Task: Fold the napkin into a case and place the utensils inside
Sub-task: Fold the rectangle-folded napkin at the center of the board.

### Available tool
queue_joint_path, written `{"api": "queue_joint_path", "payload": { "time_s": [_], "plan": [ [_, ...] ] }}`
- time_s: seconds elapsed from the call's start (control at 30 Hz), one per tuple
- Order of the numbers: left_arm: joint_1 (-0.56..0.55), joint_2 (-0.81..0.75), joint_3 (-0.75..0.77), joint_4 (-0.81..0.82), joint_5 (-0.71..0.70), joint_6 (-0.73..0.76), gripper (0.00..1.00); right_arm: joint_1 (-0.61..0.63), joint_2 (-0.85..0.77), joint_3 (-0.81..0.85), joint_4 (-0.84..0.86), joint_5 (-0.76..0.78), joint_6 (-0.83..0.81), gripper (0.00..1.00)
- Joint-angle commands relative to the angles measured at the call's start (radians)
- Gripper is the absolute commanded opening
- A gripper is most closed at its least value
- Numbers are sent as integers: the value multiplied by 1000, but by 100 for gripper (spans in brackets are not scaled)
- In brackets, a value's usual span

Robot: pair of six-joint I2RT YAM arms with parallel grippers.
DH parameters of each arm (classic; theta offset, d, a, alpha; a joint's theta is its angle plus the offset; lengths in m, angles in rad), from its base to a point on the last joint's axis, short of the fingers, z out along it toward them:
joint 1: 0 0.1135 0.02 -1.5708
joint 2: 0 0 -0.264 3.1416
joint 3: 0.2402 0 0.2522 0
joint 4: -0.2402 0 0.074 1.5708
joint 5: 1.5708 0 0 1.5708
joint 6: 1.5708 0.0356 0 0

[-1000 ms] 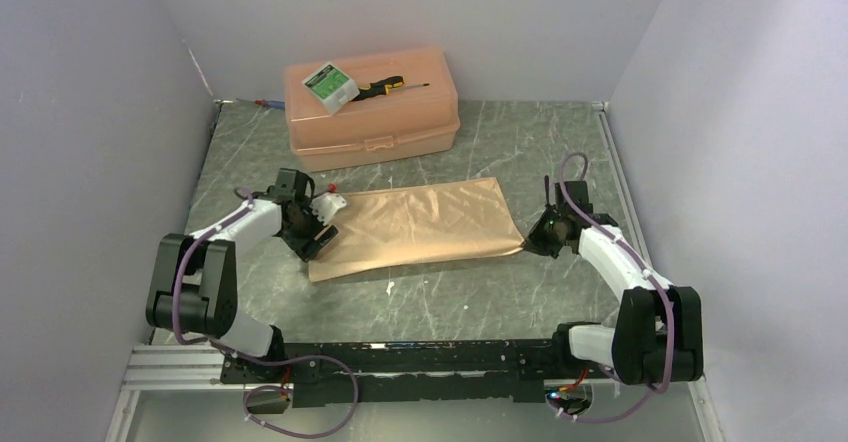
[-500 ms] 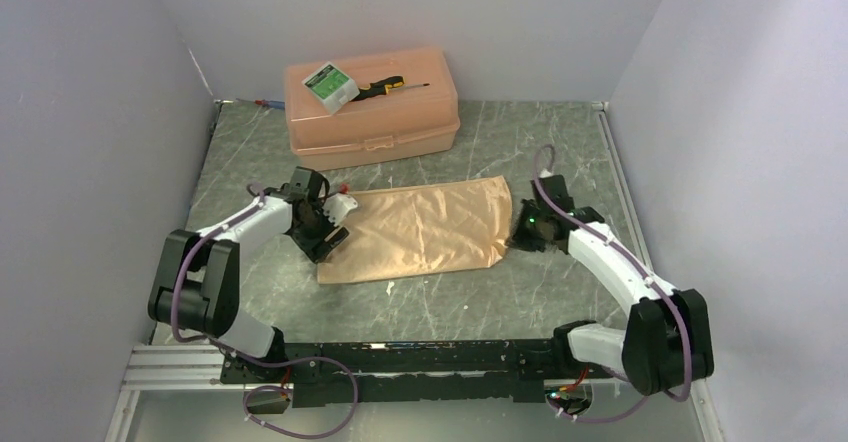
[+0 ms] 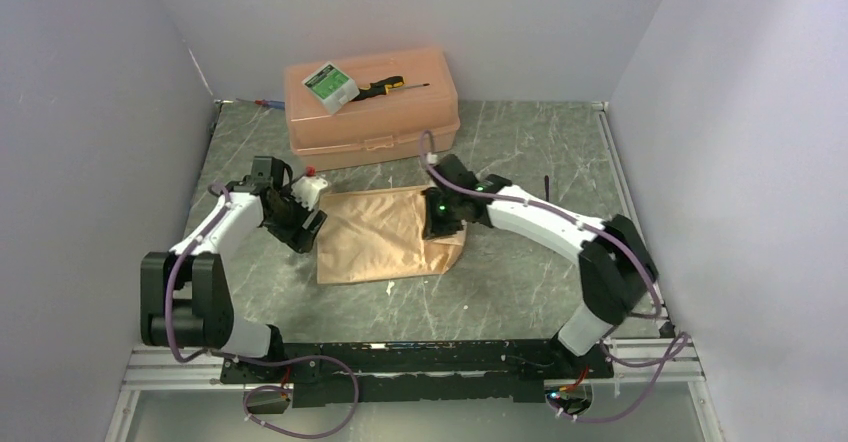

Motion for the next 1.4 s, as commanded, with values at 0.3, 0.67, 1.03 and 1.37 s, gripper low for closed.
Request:
{"api": "queue_joint_path", "payload": {
  "time_s": [0.3, 0.67, 1.03, 1.37],
  "plan": [
    [50, 177, 16, 89, 140, -161, 76, 226, 421, 561, -123, -77, -80, 0],
    [113, 213, 26, 61, 155, -191, 74, 272, 679, 908, -167, -138, -96, 0],
    [114, 251, 40, 70, 95, -199, 72, 297, 613, 784, 83, -226, -108, 0],
    [127, 245, 47, 61, 89, -205, 72, 297, 652, 678, 165, -314, -119, 0]
  ]
}}
